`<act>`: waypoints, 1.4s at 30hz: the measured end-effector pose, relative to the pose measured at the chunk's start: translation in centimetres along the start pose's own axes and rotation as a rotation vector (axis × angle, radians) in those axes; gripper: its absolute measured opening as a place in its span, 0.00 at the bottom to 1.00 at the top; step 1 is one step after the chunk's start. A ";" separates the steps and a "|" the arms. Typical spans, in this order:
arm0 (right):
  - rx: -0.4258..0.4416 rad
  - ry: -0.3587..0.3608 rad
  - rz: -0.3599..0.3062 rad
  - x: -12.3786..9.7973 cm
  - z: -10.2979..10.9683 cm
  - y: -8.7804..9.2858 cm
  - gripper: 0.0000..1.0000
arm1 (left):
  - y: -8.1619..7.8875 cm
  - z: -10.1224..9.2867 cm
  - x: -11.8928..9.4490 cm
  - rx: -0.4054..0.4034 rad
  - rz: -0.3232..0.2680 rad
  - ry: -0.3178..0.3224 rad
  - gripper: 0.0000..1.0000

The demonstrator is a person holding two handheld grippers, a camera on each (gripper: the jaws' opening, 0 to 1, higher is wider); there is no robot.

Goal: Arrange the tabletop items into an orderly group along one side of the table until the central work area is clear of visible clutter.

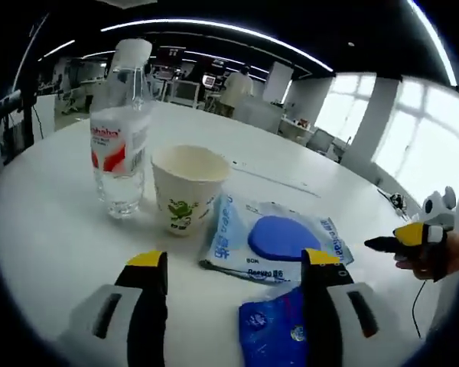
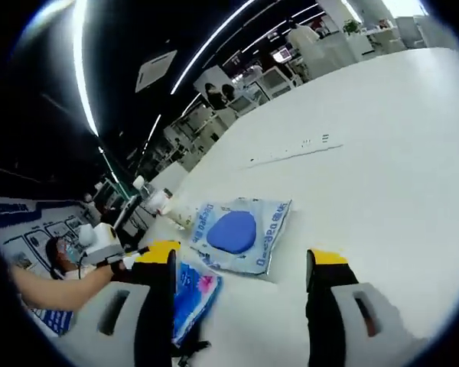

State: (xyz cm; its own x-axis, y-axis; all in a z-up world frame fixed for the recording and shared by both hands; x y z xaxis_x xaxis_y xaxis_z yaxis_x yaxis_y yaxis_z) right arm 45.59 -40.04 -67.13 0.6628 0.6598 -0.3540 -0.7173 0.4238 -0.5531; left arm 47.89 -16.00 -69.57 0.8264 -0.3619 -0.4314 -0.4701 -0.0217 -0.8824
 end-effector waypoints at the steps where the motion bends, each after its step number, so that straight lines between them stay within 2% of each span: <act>1: -0.001 -0.002 0.008 -0.4 0.1 0.3 0.74 | -0.4 -0.3 -0.5 -0.021 -0.046 0.005 0.83; 2: -0.007 -0.001 0.017 -0.8 0.2 0.6 0.75 | -0.6 -0.4 -0.8 -0.025 -0.063 0.005 0.88; 4: -0.033 0.002 0.025 -1.5 0.6 0.9 0.76 | -0.7 -0.9 -1.5 -0.010 -0.061 0.005 0.93; 9: -0.090 -0.006 0.034 -3.2 1.7 1.0 0.76 | -2.1 -2.4 -3.5 0.111 -0.089 0.036 0.91; 13: -0.096 -0.010 0.014 -4.7 1.9 1.0 0.76 | -3.1 -2.9 -5.3 0.118 -0.120 0.017 0.92; 16: -0.094 -0.002 0.002 -5.8 1.7 1.4 0.76 | -3.2 -3.0 -6.7 0.110 -0.133 -0.001 0.94; 21: -0.087 0.018 0.011 -7.1 1.3 2.6 0.76 | -2.1 -3.2 -8.3 0.133 -0.120 -0.004 0.91; 25: -0.082 0.036 0.025 -7.8 0.8 3.1 0.74 | -1.2 -3.6 -8.8 0.130 -0.081 -0.005 0.89; 27: -0.078 0.041 0.022 -8.1 0.7 3.0 0.73 | -1.0 -3.7 -8.8 0.111 -0.074 -0.010 0.86; 30: -0.067 0.046 0.022 -8.1 0.5 3.0 0.70 | -0.5 -4.1 -8.7 0.072 -0.057 -0.012 0.77; 38: -0.056 0.047 0.032 -8.3 0.4 3.3 0.68 | 1.1 -6.6 -8.1 0.076 -0.015 0.012 0.75; 41: -0.053 0.050 0.046 -8.3 0.4 3.9 0.68 | 1.9 -6.5 -8.6 0.087 0.018 -0.028 0.76; 42: -0.052 0.051 0.051 -8.3 0.3 4.0 0.67 | 2.3 -6.3 -9.0 0.083 0.033 -0.070 0.77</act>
State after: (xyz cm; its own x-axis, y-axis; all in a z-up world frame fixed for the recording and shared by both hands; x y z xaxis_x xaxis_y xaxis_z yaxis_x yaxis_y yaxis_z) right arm 37.14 -43.58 -66.17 0.6369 0.6468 -0.4195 -0.7390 0.3571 -0.5713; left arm 37.43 -18.61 -66.51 0.8321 -0.2948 -0.4697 -0.4723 0.0673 -0.8789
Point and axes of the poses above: the point that each gripper's makers call its tool centre point, and the gripper's own axes: x roughly forward along the fingers, z roughly to its left, y roughly out of its underside, the point moved 4 cm from there along -x, roughly backward along the fingers, and after that the axes turned 14 degrees about x, right-handed, at the moved point
